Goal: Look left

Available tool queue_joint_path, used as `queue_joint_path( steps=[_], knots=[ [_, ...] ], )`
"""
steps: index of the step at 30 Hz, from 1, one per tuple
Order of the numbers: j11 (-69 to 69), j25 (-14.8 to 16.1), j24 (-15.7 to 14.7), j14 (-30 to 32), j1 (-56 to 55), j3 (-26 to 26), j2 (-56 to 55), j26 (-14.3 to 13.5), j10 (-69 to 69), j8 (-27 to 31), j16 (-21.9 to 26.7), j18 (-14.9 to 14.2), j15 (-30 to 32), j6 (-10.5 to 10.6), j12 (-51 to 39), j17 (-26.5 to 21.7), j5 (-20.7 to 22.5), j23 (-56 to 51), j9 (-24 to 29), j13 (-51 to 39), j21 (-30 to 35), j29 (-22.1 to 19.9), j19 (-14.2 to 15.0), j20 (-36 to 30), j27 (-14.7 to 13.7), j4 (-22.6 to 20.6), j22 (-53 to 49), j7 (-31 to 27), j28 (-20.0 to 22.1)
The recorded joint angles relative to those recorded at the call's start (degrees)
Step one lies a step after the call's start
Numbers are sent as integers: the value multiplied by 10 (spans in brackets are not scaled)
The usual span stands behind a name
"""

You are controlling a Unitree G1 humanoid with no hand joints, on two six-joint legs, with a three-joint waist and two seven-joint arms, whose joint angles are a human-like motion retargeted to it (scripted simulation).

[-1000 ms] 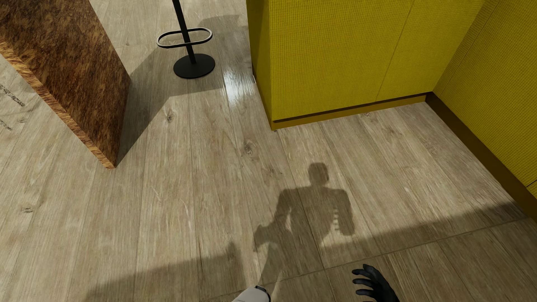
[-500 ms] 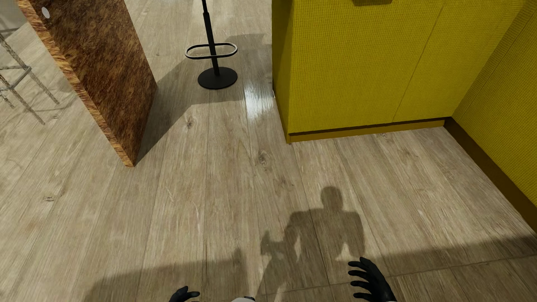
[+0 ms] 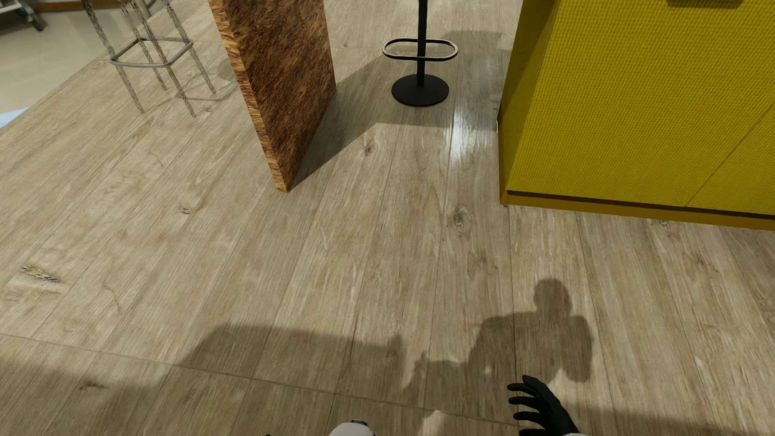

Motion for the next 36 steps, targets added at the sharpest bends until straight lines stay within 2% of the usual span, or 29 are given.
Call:
queue_joint_path(
  steps=[1, 2, 3, 4, 5, 6, 8, 9, 10, 11, 12, 13, 14, 15, 17, 19, 20, 22, 23, 24, 25, 28, 29, 32, 34, 36],
  knots=[
    [17, 7, 5, 64, 9, -9, 1, 7, -14, 1, 16, -63, -11, 8, -8, 14, -3, -10, 5, -8, 2, -7, 2, 4, -7, 5, 13, 2, -14],
    [53, 16, 13, 101, 11, -18, -12, 12, -26, 7, 20, -34, -10, 7, -29, 18, -12, -19, 12, 1, 7, -15, 6, 18, -27, -11, 15, -4, -22],
    [68, 22, 16, 108, 15, -25, -17, -2, -36, 25, 13, -34, 0, 3, -22, 22, -7, -13, 16, 4, 14, -21, 6, 13, -38, -20, 14, -11, -23],
    [70, 24, 14, 117, 19, -30, -17, -21, -50, 41, 0, -35, 0, -6, -12, 27, -5, -21, 19, 13, 11, -22, 5, 12, -36, -31, 21, -18, -24],
    [27, 24, 13, 128, 17, -17, 4, -41, -63, 57, -15, -38, -32, -21, 5, 15, -6, -21, 14, 29, 5, -19, 8, 16, -32, -44, 4, -23, -20],
    [11, 22, 8, 118, 17, 7, 12, -60, -68, 46, -15, -25, -25, -18, -1, -1, -8, 9, 12, 24, -9, -14, 19, -2, -22, -45, 4, -31, 1],
    [1, 16, 0, 50, 8, 9, 33, -74, -24, 22, -20, 54, -25, -5, 4, -6, -11, 9, 16, 3, -16, -5, 12, 15, -5, -31, -17, -15, 6],
    [17, 11, 8, 49, 2, 3, 25, -74, -16, 21, -7, -15, -35, -4, 1, 3, -14, 11, 9, -1, -8, -6, 15, 0, -13, -25, -6, -13, -3],
    [49, 5, 17, 78, 2, -6, 19, -65, -9, 16, -8, -29, -38, 3, -19, 14, -17, -6, 12, 3, -7, -7, 18, 3, -18, -21, 6, -12, -14],
    [141, -1, 23, 112, -5, -24, -32, -58, -16, 27, 1, -31, 5, -3, -39, 30, -23, -12, 13, 6, -1, -10, 16, 0, -23, -33, 20, -21, -21],
    [159, -7, 21, 119, -2, -50, -58, -60, -28, 54, 10, -34, 41, -13, -10, 31, -1, 5, 12, -6, -1, -2, 7, -3, -21, -35, 20, -27, -23],
    [106, -11, 10, 119, 2, -77, -65, -61, -37, 68, 8, -38, 31, -24, 20, 24, 11, 3, 12, -14, -21, 11, -3, -4, -16, -35, 16, -26, -20],
    [35, -12, 0, 104, 4, -88, -53, -59, -30, 71, -4, -21, 28, -32, 30, 8, 10, 20, 13, -9, -40, 26, 8, 19, -27, -36, -3, -21, -8],
    [34, -6, 5, 98, 6, -78, -50, -50, -26, 67, -6, -30, 29, -26, 2, -1, 15, 15, 12, 16, -39, 34, 25, 13, -32, -27, 0, -23, -4],
    [4, 14, 24, 106, 17, -81, -36, -23, -48, 65, -7, -30, 45, -16, -37, -8, 20, 21, 1, 28, -26, 39, 7, -1, -26, -19, -5, -18, -16],
    [-16, 28, 27, 133, 35, -89, -21, -1, -75, 64, -3, -30, 54, -8, -64, 6, 20, -3, -1, 18, -28, 23, 8, 10, -17, -18, -1, -15, -38],
    [-25, 28, 25, 143, 40, -91, -20, 2, -90, 64, 3, -40, 57, -9, -56, 16, 19, -10, -9, 14, -26, 13, 7, 16, -24, -15, -6, -13, -45],
    [-34, 20, 19, 135, 55, -87, -5, -3, -95, 66, 8, -30, 58, -10, -31, 11, 20, -5, -8, 12, -20, 1, 6, 10, -45, -10, 8, -3, -41],
    [-33, 17, 19, 144, 59, -76, -4, 4, -103, 67, 9, -34, 56, -13, -37, 8, 18, -2, -7, 17, -28, -4, 6, 0, -55, -11, 3, -1, -35],
    [-39, 14, 20, 148, 62, -76, 1, 7, -108, 62, 0, -41, 57, -12, -30, 3, 16, 0, -4, 11, -28, -6, 6, 5, -52, -12, -8, -5, -28],
    [-46, 12, 18, 142, 60, -78, 3, 6, -109, 60, -3, -34, 59, -12, -16, 6, 17, 2, -5, 4, -24, -4, 6, 7, -45, -12, -11, -7, -22],
    [-50, 12, 18, 146, 69, -71, 11, 10, -115, 63, -10, -38, 57, -14, -15, 3, 15, 5, 6, 2, -25, 22, 8, 2, -36, -12, -6, -1, -14],
    [-51, 11, 23, 146, 69, -71, 10, 10, -116, 62, -4, -38, 55, -17, -27, 5, 13, 10, 6, 11, -32, 30, 9, 9, -38, -14, 1, -2, -16],
    [-55, 7, 51, 142, 73, -73, 18, -4, -116, 58, -2, -40, 53, -23, -51, 28, 16, -1, 17, 1, -15, 34, 7, 14, -19, -11, 8, -5, -13],
    [-56, 16, 49, 136, 71, -76, 17, -9, -112, 61, -8, -39, 51, -22, -43, 12, 17, 5, 15, -2, -18, 29, 8, 9, -33, -9, -9, -2, -8],
    [-55, 12, 45, 134, 68, -81, 14, -18, -109, 61, -2, -40, 51, -23, -45, 19, 19, -9, 18, -1, -18, 11, 7, 8, -44, -7, -12, -2, -10]
  ],
)
